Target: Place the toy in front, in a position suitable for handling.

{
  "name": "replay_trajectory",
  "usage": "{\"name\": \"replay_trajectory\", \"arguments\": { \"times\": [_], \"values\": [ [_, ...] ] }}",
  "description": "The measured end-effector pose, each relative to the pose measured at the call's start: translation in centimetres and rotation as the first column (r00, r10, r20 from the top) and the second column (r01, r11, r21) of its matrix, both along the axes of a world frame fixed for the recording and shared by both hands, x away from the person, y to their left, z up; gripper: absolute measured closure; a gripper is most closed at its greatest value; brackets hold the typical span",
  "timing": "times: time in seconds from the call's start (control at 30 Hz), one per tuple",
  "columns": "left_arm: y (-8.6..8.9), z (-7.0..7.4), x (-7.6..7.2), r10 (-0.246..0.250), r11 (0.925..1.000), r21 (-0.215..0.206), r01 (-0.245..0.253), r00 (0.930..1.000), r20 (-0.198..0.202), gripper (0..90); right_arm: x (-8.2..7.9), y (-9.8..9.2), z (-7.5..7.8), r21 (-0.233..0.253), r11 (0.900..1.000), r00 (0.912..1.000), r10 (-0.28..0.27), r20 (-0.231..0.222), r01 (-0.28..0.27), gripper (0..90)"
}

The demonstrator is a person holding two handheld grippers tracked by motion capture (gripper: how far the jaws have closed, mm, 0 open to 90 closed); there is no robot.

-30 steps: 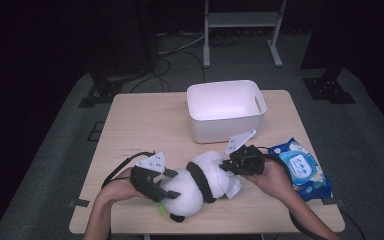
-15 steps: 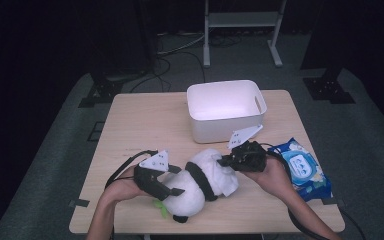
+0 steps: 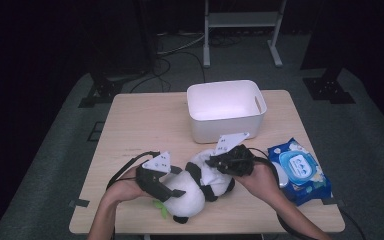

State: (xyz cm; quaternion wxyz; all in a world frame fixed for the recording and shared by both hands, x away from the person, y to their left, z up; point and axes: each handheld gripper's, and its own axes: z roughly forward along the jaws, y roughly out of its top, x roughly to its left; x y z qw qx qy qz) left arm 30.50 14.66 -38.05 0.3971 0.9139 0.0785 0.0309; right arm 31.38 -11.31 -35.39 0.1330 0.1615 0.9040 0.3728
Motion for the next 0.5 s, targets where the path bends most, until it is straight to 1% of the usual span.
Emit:
{"name": "replay_trajectory", "arguments": {
  "times": [0.03, 0.1, 0.23, 0.27, 0.33, 0.37, 0.43, 0.47, 0.5],
  "values": [
    [0.0, -0.1, 0.0, -0.001, 1.0000, 0.000, 0.001, 1.0000, -0.004, 26.6, -0.1, 0.0, -0.3, -0.003, 1.000, 1.0000, 0.004, 0.001, -0.004, 83.0],
    [-0.1, -0.1, 0.0, -0.005, 1.0000, 0.001, 0.005, 1.0000, -0.007, 26.5, 0.0, -0.3, -0.4, 0.013, 1.000, 0.9997, 0.014, -0.022, -0.014, 80.7],
    [-0.1, -0.1, 0.0, -0.009, 1.0000, 0.000, 0.009, 0.9999, -0.011, 26.5, 0.3, -0.8, -0.4, 0.017, 0.999, 0.9967, 0.042, -0.069, -0.041, 74.1],
    [-0.1, -0.1, 0.0, -0.009, 1.0000, 0.000, 0.009, 0.9999, -0.011, 26.5, 0.3, -0.8, -0.4, 0.017, 0.999, 0.9967, 0.042, -0.069, -0.041, 74.1],
    [-0.1, -0.1, 0.0, -0.007, 1.0000, 0.000, 0.007, 0.9999, -0.012, 26.5, 0.4, -1.0, -0.5, 0.015, 0.998, 0.9944, 0.060, -0.087, -0.059, 69.9],
    [-0.1, -0.1, 0.0, -0.007, 1.0000, 0.000, 0.007, 0.9999, -0.012, 26.5, 0.3, -1.2, -0.7, 0.013, 0.997, 0.9913, 0.081, -0.104, -0.080, 65.5],
    [-0.1, -0.1, 0.0, -0.004, 1.0000, 0.001, 0.004, 0.9999, -0.010, 26.5, 0.3, -1.2, -0.8, 0.009, 0.995, 0.9888, 0.100, -0.111, -0.100, 61.2],
    [-0.1, -0.1, 0.0, -0.004, 1.0000, 0.001, 0.004, 0.9999, -0.010, 26.5, 0.3, -1.2, -0.8, 0.009, 0.995, 0.9888, 0.100, -0.111, -0.100, 61.2],
    [-0.1, -0.1, 0.0, -0.002, 1.0000, 0.000, 0.002, 1.0000, -0.010, 26.5, 0.3, -1.2, -1.0, 0.003, 0.994, 0.9876, 0.112, -0.110, -0.112, 60.0]
  ]
}}
